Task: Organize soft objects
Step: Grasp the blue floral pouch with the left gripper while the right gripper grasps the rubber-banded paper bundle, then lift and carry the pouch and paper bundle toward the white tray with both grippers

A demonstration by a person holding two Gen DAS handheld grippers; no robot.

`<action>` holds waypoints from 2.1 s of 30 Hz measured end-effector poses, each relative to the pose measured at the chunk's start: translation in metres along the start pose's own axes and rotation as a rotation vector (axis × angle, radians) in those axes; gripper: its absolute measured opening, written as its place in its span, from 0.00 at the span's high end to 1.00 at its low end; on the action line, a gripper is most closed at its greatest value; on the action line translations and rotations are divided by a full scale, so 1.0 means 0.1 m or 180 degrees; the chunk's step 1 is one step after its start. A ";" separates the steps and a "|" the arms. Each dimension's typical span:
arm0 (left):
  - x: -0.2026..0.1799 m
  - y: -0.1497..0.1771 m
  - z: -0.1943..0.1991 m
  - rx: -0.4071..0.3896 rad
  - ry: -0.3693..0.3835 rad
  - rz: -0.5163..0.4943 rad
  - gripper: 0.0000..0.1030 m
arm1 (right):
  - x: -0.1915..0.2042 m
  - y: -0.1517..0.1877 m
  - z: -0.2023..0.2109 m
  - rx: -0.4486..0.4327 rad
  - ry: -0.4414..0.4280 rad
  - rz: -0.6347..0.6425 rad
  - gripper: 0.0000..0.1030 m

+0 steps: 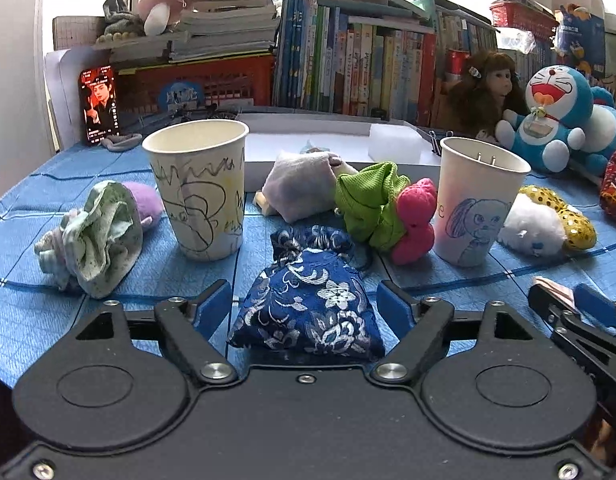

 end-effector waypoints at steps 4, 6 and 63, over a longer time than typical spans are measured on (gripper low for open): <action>-0.03 0.00 -0.07 0.0002 -0.0002 -0.0058 0.21 | -0.01 0.01 0.00 0.0019 0.0056 -0.0076 0.25; -0.03 0.00 -0.12 0.0024 -0.0024 -0.0090 0.21 | -0.02 0.01 -0.01 0.0037 0.0099 -0.0132 0.25; -0.25 -2.02 0.03 -0.0345 0.0569 0.0204 0.55 | -0.63 -1.67 -0.53 -0.0396 -0.0570 -0.0695 0.51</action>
Point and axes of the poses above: each gripper's, at about its wrist camera, not at the fingertips, and z roughly against the way its jaws point, x to its left, y to its underside, the point moved 10 cm from there along -z, roughly the way its jaws point, and after that the axes turned 14 degrees about z, right-handed, at the moved point
